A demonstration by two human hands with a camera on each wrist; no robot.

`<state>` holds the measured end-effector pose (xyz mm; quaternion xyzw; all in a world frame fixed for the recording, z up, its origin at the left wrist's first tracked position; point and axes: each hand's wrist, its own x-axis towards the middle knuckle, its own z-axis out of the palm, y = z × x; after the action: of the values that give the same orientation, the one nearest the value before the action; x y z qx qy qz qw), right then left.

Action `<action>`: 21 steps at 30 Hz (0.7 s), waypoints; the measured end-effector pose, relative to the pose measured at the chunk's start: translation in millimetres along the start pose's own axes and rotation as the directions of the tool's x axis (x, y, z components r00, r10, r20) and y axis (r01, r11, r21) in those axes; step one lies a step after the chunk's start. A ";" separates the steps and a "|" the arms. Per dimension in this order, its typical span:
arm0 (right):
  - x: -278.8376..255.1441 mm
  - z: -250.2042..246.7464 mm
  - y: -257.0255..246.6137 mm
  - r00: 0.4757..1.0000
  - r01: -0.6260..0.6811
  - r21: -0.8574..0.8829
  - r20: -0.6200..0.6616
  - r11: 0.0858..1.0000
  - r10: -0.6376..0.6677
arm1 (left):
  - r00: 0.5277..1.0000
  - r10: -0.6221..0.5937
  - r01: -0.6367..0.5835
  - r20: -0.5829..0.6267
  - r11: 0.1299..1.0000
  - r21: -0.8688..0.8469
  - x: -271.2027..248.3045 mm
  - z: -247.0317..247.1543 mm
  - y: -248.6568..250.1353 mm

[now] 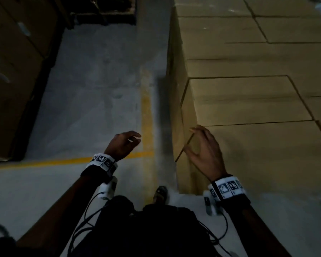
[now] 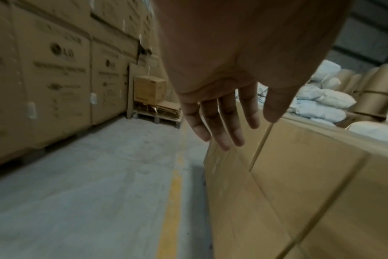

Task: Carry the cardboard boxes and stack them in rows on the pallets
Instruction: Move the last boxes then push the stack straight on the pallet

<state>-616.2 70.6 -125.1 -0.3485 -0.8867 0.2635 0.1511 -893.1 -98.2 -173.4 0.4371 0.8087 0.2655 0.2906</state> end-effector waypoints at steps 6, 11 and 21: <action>61.8 45.9 -21.2 0.987 -0.014 -0.125 0.156 0.992 0.034 | 0.970 0.202 -0.201 0.134 0.979 -0.024 108.0 -28.0 10.3; 82.6 68.6 -9.5 0.956 -0.210 -0.261 0.146 0.942 0.254 | 0.859 0.460 -0.459 0.226 0.886 -0.057 211.6 -43.7 20.9; 107.2 153.8 -126.7 0.548 -0.806 0.171 -0.145 0.567 0.824 | 0.337 0.810 -0.808 0.480 0.510 -0.294 345.0 -101.2 48.9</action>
<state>-830.2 11.4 -169.0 -0.7385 -0.5908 0.3026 0.1180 -1092.0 204.5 -152.2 0.8352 0.3590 0.2334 0.3451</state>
